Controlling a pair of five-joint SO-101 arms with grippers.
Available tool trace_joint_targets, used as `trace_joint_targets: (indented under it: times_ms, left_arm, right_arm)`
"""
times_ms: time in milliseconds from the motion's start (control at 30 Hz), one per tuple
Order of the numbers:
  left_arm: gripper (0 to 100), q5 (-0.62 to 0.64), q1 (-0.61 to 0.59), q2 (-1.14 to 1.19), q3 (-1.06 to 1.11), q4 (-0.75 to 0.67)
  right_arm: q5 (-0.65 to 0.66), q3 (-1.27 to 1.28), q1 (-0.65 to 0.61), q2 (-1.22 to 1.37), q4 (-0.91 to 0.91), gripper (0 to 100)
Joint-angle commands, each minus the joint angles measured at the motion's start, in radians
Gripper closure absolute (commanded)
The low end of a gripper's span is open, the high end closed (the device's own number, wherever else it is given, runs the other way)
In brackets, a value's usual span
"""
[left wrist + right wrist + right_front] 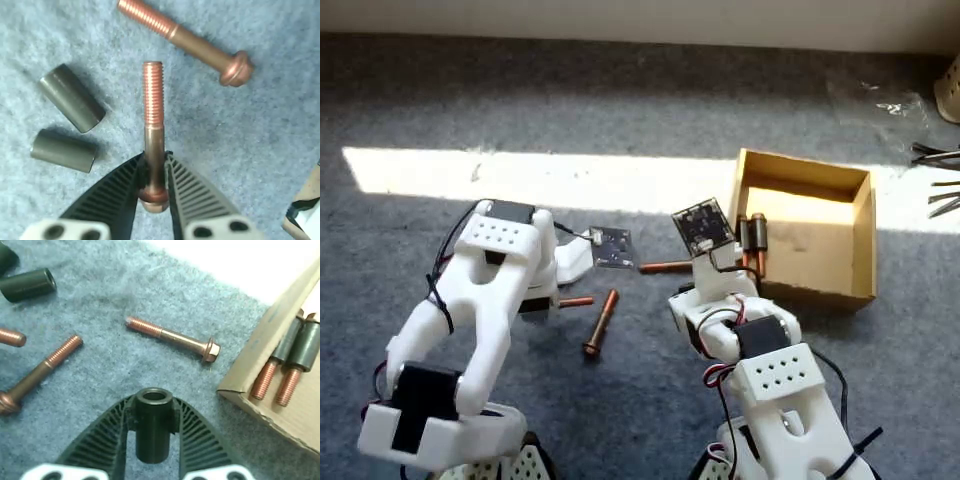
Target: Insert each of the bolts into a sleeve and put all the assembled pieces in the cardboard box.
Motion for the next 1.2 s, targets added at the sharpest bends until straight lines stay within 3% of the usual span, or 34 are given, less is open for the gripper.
trace_joint_targets:
  times_ms: [0,133,300,467,633,967,1167]
  left_arm:
    - [99,-0.012,0.021,-0.222,-0.028,0.041]
    - [99,-0.035,0.027,-0.335,-0.028,0.041]
    - [99,-0.272,0.070,-0.349,-0.030,0.008]
    - [99,-0.288,0.117,-0.338,-0.030,-0.189]
    - [99,-0.288,0.160,-0.151,-0.185,-0.203]
    - [99,-0.288,0.143,0.446,-0.837,0.176]
    - [99,-0.288,0.097,0.702,-1.121,0.278]
  right_arm:
    - [0.012,-0.004,0.008,-0.008,-0.030,99.4]
    - [0.012,-0.004,0.008,-0.008,-0.030,99.4]
    - [0.012,-0.004,0.008,-0.005,-0.030,99.4]
    - [0.012,-0.004,0.008,-0.004,-0.030,99.4]
    - [0.012,-0.004,0.008,-0.004,-0.030,99.4]
    - [0.012,-0.002,0.008,-0.004,-0.030,99.4]
    - [0.091,0.028,0.007,-0.010,-0.047,99.4]
